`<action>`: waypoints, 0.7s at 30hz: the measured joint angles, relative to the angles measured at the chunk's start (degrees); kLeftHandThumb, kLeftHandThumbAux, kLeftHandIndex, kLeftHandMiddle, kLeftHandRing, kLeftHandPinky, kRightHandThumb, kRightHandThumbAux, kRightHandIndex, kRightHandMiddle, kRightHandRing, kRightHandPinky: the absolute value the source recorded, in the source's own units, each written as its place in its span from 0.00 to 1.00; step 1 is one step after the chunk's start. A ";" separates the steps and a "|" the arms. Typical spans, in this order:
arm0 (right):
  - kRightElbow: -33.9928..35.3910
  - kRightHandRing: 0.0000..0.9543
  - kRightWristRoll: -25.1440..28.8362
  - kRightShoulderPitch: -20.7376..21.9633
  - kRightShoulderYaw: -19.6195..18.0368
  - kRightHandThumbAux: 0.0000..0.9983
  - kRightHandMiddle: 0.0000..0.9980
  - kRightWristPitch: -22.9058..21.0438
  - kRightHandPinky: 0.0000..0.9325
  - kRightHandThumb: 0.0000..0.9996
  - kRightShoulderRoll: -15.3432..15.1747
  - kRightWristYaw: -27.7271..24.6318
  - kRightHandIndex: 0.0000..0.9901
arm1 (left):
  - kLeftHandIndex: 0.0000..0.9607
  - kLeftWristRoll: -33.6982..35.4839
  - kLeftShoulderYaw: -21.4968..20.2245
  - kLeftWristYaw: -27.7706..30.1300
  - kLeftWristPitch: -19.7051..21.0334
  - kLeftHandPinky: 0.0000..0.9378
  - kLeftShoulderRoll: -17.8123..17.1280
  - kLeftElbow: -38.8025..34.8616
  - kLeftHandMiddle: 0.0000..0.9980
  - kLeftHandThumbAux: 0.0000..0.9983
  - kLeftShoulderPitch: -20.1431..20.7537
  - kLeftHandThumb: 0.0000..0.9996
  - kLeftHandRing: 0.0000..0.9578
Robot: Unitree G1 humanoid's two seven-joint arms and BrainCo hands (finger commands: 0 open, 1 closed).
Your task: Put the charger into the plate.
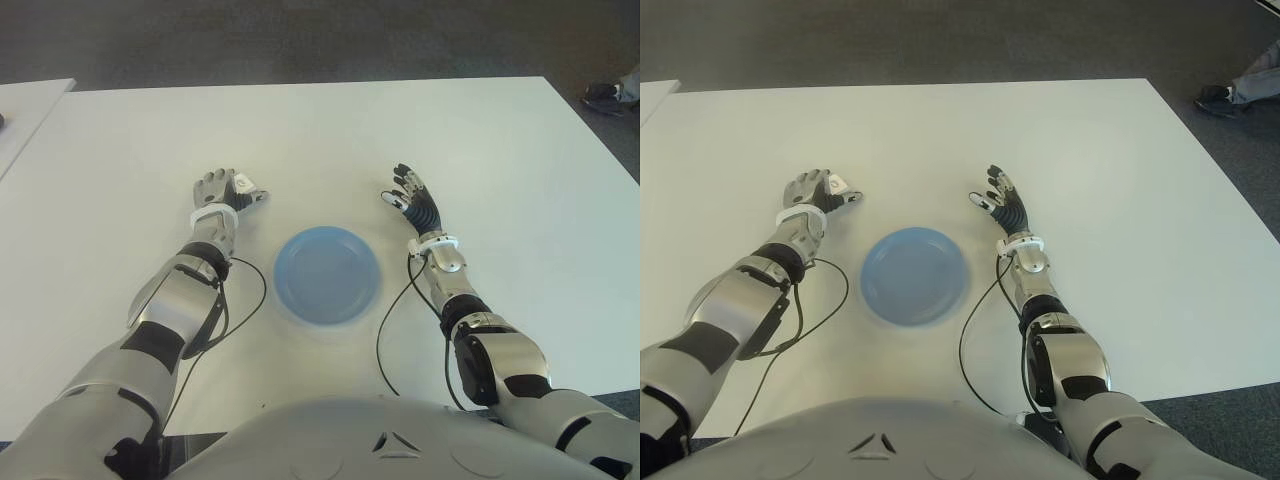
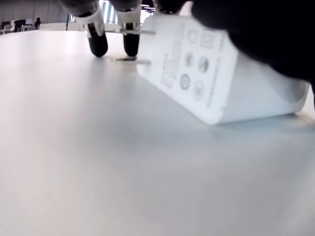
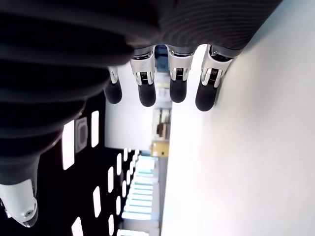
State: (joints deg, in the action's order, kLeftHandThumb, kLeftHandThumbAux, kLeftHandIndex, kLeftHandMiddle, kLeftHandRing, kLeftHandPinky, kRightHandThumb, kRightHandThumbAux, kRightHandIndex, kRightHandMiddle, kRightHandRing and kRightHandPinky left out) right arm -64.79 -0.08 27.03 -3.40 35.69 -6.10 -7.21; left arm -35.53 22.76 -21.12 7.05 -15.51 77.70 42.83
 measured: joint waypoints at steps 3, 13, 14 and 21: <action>0.05 0.07 0.01 -0.05 -0.01 0.58 0.11 0.00 0.00 0.04 0.00 -0.12 0.01 | 0.00 0.25 -0.26 0.02 -0.11 0.02 0.01 -0.01 0.00 0.28 -0.01 0.23 0.00; 0.23 0.07 0.08 -0.19 -0.10 0.57 0.12 0.00 0.00 0.04 0.00 -0.57 0.02 | 0.00 0.62 -1.03 0.06 -1.31 0.17 -0.33 -0.11 0.00 0.32 -0.55 0.29 0.02; 0.23 0.07 0.09 -0.19 -0.11 0.57 0.12 0.00 0.00 0.04 0.00 -0.63 0.02 | 0.00 0.62 -1.07 0.06 -1.49 0.18 -0.42 -0.15 0.01 0.32 -0.64 0.30 0.03; 0.28 0.06 0.23 -0.20 -0.20 0.56 0.11 0.00 0.00 0.03 0.01 -1.05 0.02 | 0.17 0.45 -1.10 -3.26 -3.39 0.40 -0.90 -0.46 0.29 0.35 -1.44 0.50 0.33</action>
State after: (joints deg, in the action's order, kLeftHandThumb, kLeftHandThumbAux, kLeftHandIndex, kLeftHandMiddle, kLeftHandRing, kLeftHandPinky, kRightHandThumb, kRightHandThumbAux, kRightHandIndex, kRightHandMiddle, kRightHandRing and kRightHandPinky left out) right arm -64.51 0.15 26.83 -3.59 35.69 -6.09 -8.26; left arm -35.08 21.66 -24.38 3.65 -16.41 77.24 41.39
